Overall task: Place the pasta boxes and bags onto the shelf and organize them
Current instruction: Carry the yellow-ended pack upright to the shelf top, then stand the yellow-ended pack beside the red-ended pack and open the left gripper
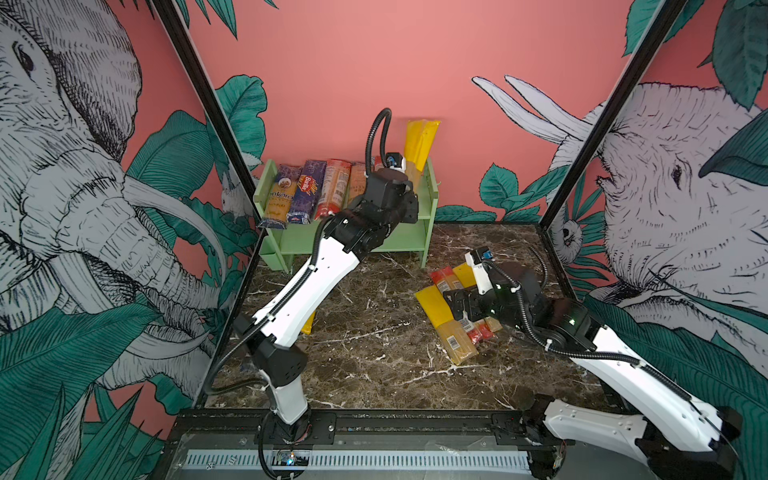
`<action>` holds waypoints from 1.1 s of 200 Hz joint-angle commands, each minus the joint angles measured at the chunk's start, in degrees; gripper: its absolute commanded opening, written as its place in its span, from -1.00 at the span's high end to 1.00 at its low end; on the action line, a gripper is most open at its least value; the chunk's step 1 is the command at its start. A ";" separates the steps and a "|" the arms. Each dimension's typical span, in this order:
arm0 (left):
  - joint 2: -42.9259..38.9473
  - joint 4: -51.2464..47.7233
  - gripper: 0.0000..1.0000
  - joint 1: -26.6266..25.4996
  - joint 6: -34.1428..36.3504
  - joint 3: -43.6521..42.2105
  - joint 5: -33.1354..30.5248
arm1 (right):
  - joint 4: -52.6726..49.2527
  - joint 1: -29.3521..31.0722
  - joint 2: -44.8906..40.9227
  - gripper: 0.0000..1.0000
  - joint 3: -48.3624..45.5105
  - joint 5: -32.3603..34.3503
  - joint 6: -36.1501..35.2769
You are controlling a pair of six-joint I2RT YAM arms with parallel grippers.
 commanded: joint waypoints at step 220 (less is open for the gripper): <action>13.23 15.08 1.00 1.92 -7.19 14.09 -9.32 | 0.47 -11.19 5.46 -0.97 14.41 -9.23 -7.74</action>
